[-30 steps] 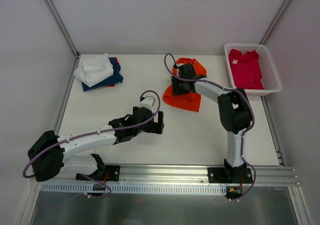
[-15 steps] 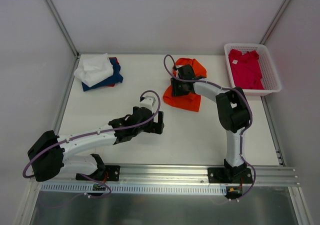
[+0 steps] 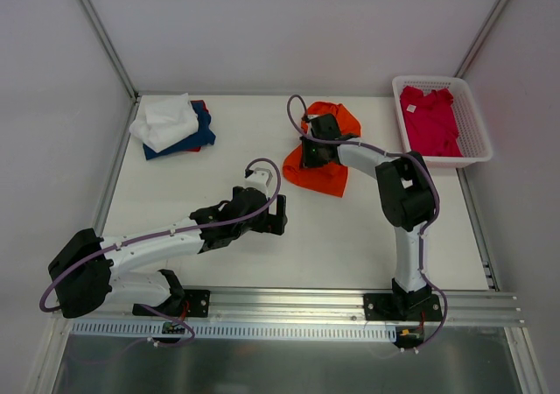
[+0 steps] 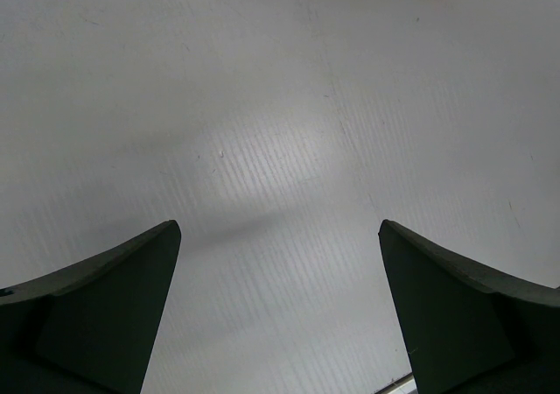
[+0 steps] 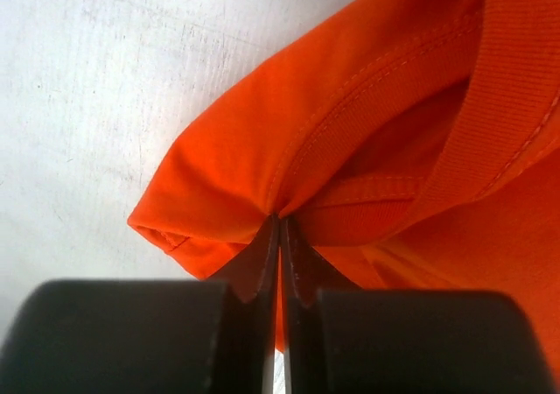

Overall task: Fold and stack the t-shirts
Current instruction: Flatten the tshirt out

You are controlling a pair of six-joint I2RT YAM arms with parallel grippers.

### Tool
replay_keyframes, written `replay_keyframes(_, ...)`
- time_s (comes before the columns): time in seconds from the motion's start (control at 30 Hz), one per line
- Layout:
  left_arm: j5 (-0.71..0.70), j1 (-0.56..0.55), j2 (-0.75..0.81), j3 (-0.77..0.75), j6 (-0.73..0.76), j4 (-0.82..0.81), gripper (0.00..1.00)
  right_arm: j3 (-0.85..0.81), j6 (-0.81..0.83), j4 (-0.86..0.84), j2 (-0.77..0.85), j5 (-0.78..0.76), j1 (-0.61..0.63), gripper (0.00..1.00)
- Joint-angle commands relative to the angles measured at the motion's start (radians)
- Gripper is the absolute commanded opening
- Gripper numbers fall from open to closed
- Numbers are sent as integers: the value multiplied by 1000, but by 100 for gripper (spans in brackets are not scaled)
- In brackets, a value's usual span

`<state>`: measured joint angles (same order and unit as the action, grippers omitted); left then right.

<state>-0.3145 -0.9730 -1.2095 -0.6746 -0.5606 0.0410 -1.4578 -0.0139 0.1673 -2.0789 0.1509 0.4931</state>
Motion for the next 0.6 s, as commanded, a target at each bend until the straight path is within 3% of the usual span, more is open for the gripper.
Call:
replay_keyframes(0.0, 6, 10, 25, -25, 18, -13, 99, 8, -18, -25, 9, 30, -1, 0)
replay_keyframes(0.33, 5, 10, 24, -23, 13, -15, 99, -10, 46, 80, 199, -22, 1, 0)
replay_keyframes(0.57, 5, 10, 19, -26, 7, -16, 99, -142, 101, 224, 394, -77, 4, 0)
